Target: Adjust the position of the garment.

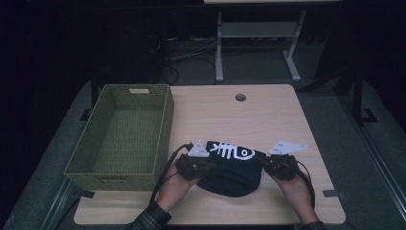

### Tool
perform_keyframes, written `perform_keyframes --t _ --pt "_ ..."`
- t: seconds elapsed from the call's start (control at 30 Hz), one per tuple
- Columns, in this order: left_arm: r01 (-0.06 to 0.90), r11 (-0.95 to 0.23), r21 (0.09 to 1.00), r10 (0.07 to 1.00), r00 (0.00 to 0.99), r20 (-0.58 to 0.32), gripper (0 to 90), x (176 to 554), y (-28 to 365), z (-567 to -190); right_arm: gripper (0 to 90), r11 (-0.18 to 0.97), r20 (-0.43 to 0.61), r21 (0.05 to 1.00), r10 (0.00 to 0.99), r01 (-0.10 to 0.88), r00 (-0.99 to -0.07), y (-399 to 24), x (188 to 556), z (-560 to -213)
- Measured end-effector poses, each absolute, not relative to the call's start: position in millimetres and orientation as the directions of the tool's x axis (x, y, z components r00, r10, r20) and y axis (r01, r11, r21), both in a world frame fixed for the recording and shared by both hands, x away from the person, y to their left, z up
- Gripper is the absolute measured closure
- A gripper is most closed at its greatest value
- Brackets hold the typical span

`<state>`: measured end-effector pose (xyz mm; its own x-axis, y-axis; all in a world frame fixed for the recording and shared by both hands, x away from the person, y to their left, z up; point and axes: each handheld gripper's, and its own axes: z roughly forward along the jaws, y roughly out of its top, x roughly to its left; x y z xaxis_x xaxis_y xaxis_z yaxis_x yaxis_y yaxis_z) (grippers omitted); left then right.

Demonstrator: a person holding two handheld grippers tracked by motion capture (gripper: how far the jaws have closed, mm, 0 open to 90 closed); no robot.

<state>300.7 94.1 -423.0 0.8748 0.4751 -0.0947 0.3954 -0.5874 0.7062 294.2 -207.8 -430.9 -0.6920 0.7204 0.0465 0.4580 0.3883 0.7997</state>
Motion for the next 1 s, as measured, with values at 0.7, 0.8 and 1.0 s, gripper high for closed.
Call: perform_keyframes --t 0.7,0.8,1.0 --pt "0.433 -0.654 0.621 0.533 0.846 -0.029 90.0 326.3 96.0 -451.3 90.0 0.407 0.100 0.693 0.764 0.596 -0.638 -213.0 334.0 -465.1" --pt "0.446 -0.640 0.626 0.545 0.838 -0.040 90.0 329.8 98.2 -451.9 90.0 0.412 0.095 0.697 0.757 0.587 -0.646 -214.1 328.8 -465.3" --pt "0.460 -0.624 0.632 0.552 0.832 -0.061 90.0 329.7 99.8 -450.1 89.5 0.408 0.093 0.709 0.755 0.575 -0.650 -216.0 319.7 -462.6"
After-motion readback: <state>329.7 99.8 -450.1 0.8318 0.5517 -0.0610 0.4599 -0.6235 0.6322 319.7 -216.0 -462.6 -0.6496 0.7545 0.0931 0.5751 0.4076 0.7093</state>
